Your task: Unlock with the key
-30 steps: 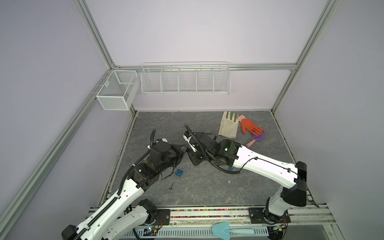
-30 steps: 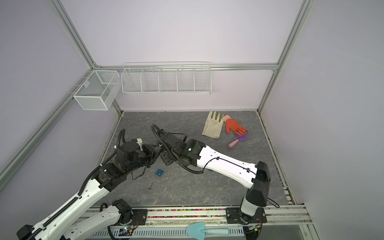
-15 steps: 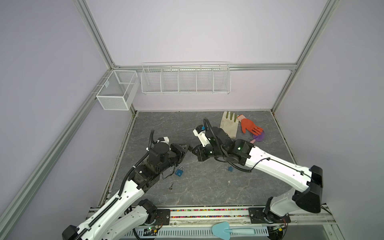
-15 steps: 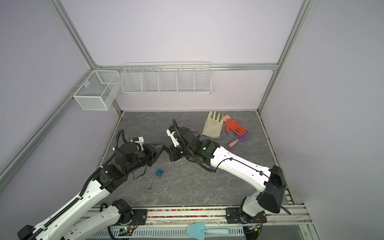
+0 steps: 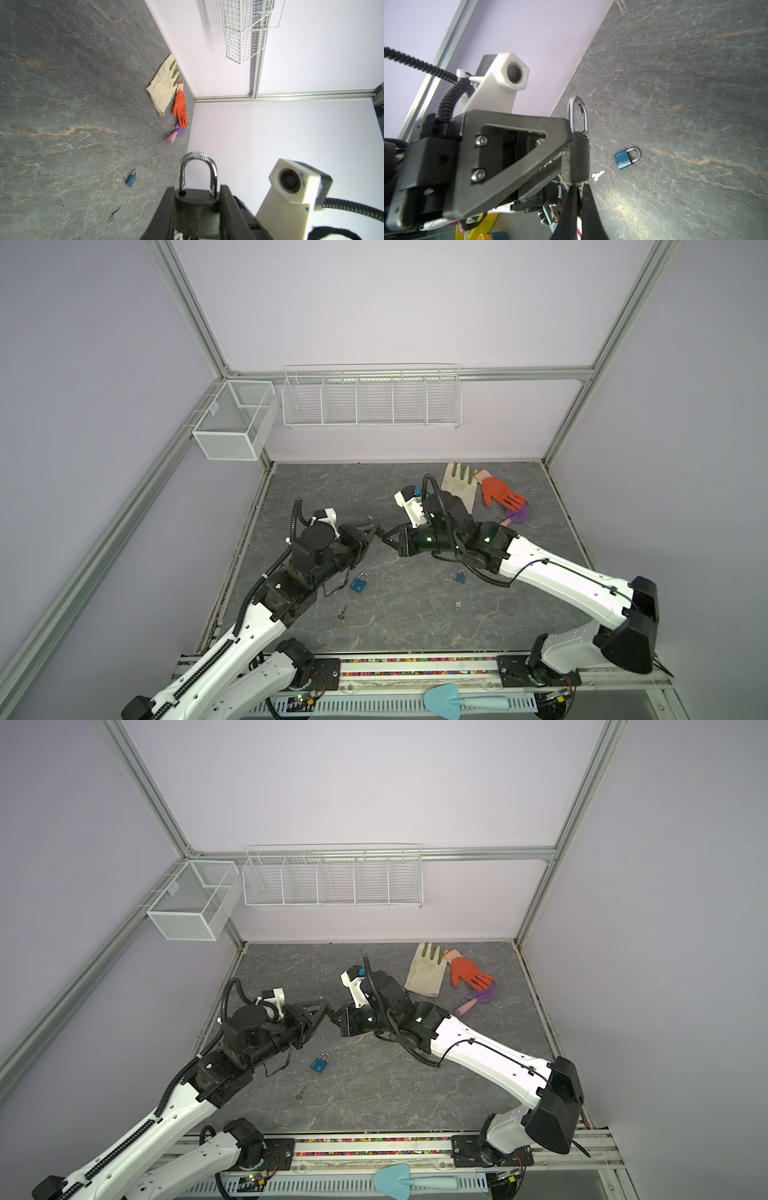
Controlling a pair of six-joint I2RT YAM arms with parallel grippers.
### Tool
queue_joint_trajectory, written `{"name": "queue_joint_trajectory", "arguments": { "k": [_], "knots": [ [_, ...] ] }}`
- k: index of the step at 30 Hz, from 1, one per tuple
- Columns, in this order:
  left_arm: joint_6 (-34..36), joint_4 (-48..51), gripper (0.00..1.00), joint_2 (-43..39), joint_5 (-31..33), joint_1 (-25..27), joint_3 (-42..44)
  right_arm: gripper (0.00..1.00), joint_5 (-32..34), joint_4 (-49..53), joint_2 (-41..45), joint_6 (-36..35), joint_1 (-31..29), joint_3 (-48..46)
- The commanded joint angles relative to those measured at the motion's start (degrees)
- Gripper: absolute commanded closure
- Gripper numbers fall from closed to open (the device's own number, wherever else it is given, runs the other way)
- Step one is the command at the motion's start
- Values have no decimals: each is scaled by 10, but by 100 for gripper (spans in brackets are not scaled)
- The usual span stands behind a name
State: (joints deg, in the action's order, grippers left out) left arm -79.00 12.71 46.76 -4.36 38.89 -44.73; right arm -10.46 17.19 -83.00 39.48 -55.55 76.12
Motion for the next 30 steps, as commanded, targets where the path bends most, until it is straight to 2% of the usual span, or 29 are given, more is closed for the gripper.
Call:
{"name": "queue_joint_trajectory", "arguments": {
  "k": [1,9,15,21,30],
  "knots": [
    [2,-10,100,1,-54,10,3,94,-9,-97,20,10,0,8],
    [22,9,99,-5,-35,10,-11,93,73,-13,16,-49,-5,32],
    [39,24,85,10,-35,10,-35,93,128,21,11,-72,-13,39],
    [38,17,70,21,-38,10,-40,93,146,31,3,-76,-17,44],
    [49,44,58,14,-20,10,-43,93,182,55,0,-76,-17,43]
  ]
}}
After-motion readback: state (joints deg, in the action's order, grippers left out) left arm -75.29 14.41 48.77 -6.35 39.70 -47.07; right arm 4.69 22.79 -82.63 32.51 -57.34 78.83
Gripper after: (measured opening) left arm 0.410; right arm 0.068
